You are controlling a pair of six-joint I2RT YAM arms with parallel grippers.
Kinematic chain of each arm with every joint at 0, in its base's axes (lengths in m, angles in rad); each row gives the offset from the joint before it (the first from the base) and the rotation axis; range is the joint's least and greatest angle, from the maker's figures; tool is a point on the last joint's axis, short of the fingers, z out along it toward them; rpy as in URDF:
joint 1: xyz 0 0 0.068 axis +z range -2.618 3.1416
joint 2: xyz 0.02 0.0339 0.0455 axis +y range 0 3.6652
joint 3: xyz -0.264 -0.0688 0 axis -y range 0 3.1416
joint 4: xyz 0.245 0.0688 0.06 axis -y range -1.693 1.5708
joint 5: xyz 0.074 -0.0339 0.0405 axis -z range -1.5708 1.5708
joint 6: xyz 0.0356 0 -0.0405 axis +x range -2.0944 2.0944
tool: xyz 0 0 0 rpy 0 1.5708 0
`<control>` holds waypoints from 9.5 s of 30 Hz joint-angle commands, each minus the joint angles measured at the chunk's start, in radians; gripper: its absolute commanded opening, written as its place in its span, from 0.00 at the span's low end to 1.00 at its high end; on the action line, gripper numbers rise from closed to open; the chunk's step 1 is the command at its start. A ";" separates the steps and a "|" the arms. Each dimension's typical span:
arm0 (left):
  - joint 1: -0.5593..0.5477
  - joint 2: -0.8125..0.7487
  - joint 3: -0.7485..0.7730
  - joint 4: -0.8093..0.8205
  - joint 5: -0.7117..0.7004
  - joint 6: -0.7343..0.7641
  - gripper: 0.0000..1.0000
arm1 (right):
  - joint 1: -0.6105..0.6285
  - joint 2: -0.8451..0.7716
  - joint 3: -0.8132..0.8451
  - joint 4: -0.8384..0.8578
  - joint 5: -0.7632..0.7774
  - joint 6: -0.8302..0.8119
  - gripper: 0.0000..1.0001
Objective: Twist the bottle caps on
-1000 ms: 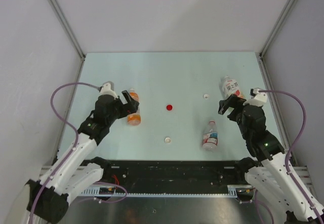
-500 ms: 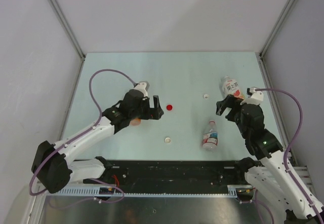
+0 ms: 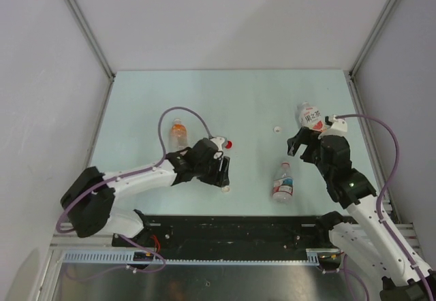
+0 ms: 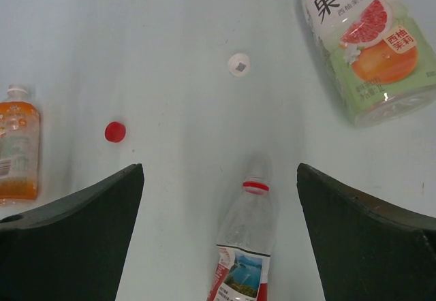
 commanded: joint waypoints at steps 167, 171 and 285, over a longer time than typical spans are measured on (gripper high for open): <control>0.150 -0.605 -0.272 0.609 -0.114 0.183 1.00 | 0.120 0.363 0.135 0.076 -0.312 0.102 0.11; 0.150 -0.575 -0.219 0.411 -0.284 0.117 0.99 | 0.211 0.524 0.161 0.078 -0.177 0.081 0.16; 0.112 -0.517 0.001 0.743 0.438 0.052 0.99 | 0.372 0.464 0.563 0.618 -0.774 -0.017 0.46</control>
